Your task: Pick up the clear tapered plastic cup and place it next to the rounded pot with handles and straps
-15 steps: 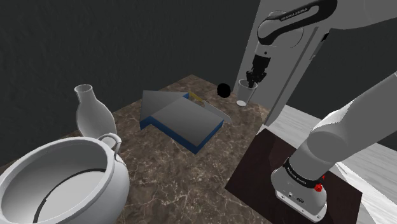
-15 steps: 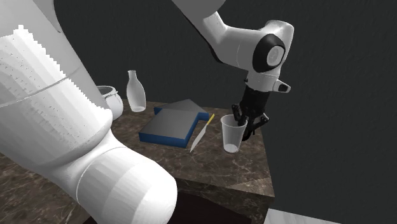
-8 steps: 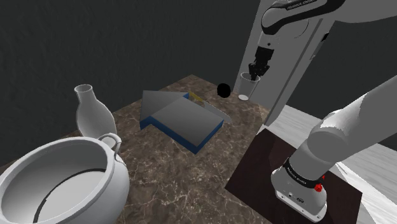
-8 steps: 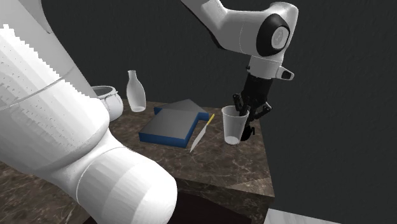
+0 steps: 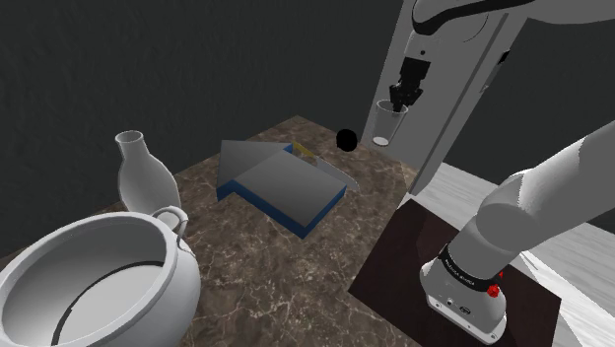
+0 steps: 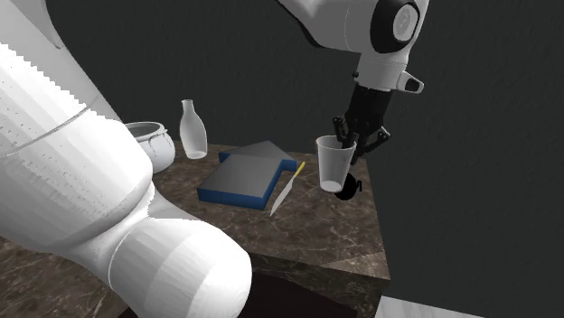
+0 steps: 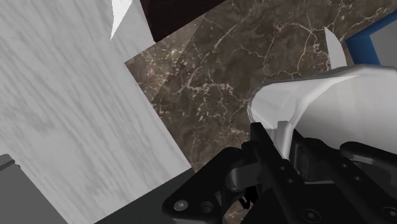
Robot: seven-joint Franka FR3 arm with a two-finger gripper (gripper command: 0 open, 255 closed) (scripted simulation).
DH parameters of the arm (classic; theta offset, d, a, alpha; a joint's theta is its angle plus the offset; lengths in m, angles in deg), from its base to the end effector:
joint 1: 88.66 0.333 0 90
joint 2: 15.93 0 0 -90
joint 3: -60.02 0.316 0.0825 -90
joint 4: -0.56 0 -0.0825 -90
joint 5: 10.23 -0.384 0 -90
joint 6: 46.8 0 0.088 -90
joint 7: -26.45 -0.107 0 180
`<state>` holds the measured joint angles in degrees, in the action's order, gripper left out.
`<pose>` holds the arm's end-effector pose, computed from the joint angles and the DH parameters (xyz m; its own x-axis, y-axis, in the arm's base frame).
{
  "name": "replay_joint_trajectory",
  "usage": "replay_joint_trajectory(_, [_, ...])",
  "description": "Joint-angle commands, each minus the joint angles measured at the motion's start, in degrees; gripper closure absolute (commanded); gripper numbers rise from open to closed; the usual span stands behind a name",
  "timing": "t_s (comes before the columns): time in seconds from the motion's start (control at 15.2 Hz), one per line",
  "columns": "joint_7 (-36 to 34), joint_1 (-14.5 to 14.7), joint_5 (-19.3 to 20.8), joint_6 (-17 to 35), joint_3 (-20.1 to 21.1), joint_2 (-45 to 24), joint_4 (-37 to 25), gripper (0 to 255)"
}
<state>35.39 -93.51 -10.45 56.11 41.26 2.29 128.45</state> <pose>0.4058 -0.1861 0.4830 0.9677 -0.2244 -0.1151 -0.2381 -0.9634 -0.1235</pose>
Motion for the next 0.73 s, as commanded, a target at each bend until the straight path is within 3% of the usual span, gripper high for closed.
replay_joint_trajectory(0.0, [-0.22, 0.00, 0.08, -1.63, 0.14, 0.49, -1.16, 255])
replay_joint_trajectory(0.66, [-0.91, 0.19, 0.01, -9.33, 0.60, 1.01, -8.39, 255])
